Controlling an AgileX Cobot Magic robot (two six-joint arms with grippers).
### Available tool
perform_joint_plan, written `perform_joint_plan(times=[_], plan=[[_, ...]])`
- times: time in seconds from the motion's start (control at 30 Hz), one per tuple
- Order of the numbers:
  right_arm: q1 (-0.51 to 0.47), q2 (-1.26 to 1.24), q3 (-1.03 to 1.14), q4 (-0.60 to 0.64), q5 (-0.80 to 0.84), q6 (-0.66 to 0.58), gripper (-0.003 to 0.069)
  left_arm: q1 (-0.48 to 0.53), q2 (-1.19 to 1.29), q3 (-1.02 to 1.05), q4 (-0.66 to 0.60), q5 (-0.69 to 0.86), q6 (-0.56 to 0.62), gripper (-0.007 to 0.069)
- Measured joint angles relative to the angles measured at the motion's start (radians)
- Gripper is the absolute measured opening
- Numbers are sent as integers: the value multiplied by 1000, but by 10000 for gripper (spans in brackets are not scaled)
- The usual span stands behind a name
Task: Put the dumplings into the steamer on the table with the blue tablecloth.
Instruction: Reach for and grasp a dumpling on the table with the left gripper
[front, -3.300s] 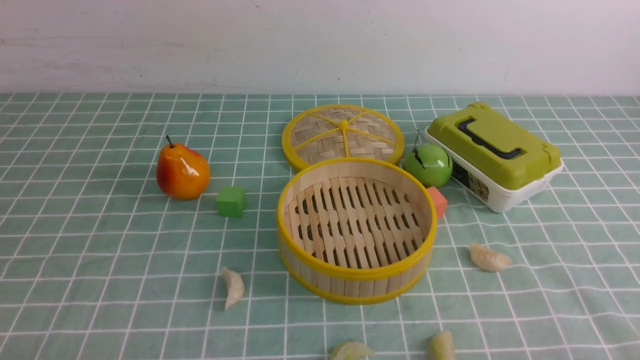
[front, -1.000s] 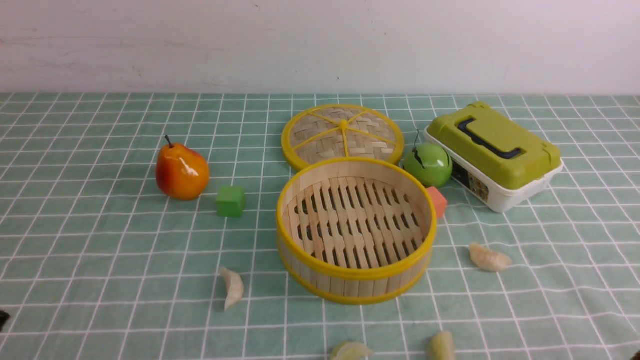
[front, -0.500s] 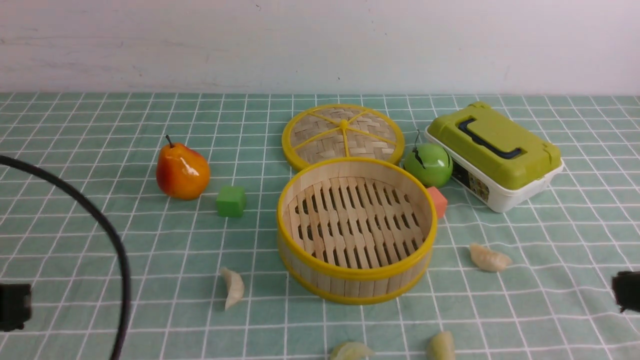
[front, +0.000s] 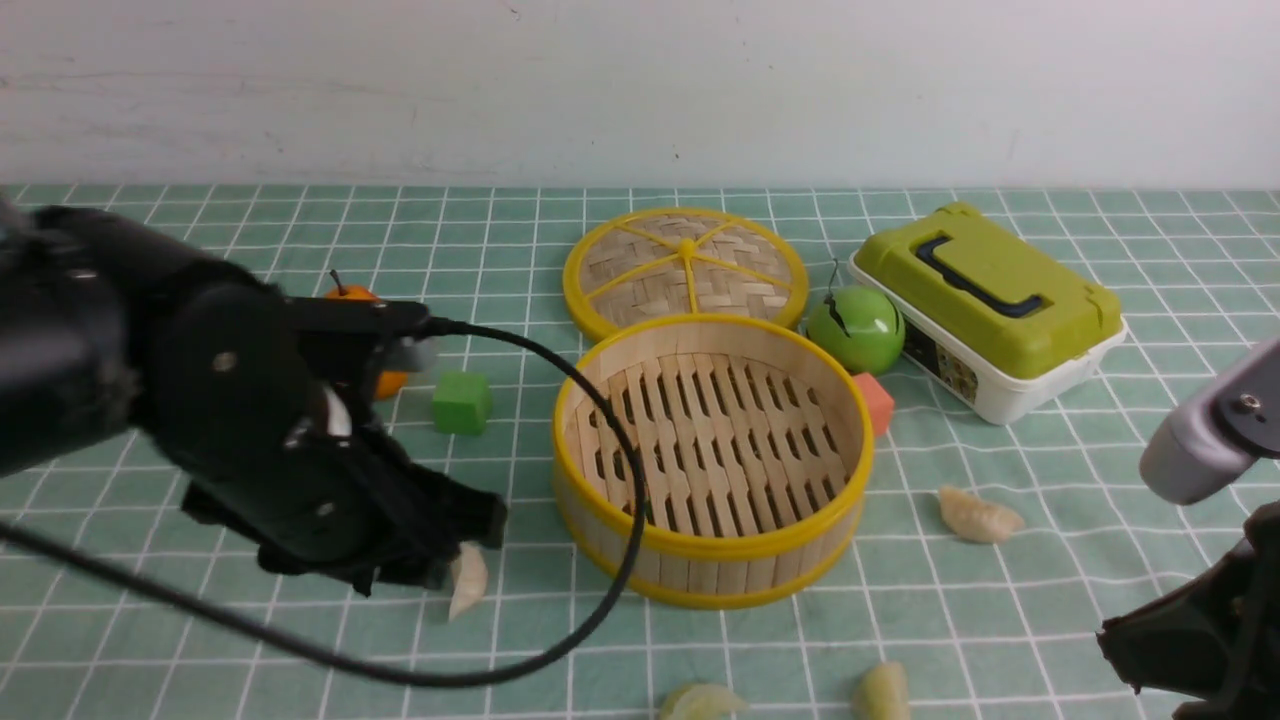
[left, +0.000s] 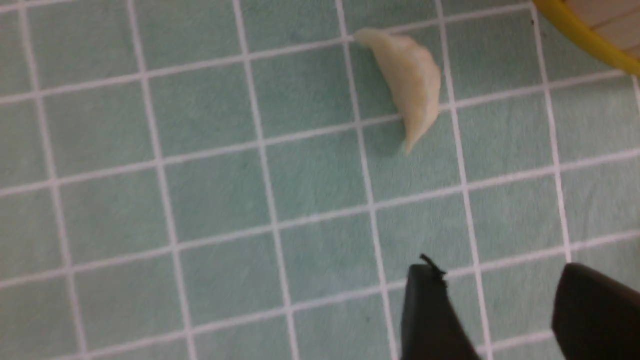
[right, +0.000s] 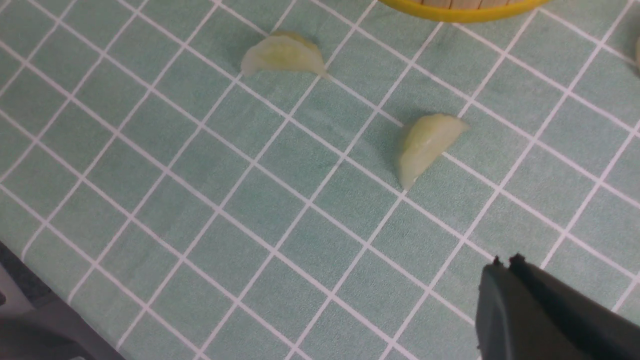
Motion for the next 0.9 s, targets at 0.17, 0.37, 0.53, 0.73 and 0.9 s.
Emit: perform_joint_plan(times=[0.17,0.37,0.53,0.73,0.9], plan=[[0,0,-1,-4,-3,0,-11,0,246,-116,0,-44,-48,533],[0,0,-1,-23,-3,0,-6,0,396,-190,15,-57,-97,486],[0,0,-1,-26,-4,0,-2,0,405,-201,59,-75,-132,301],[0,0,-1,-26,-7,0,1,0,405,-212,69,-51,-128,181],[0,0,-1,-26,-5,0,3,-38,311,-342,80,68,-46,181]])
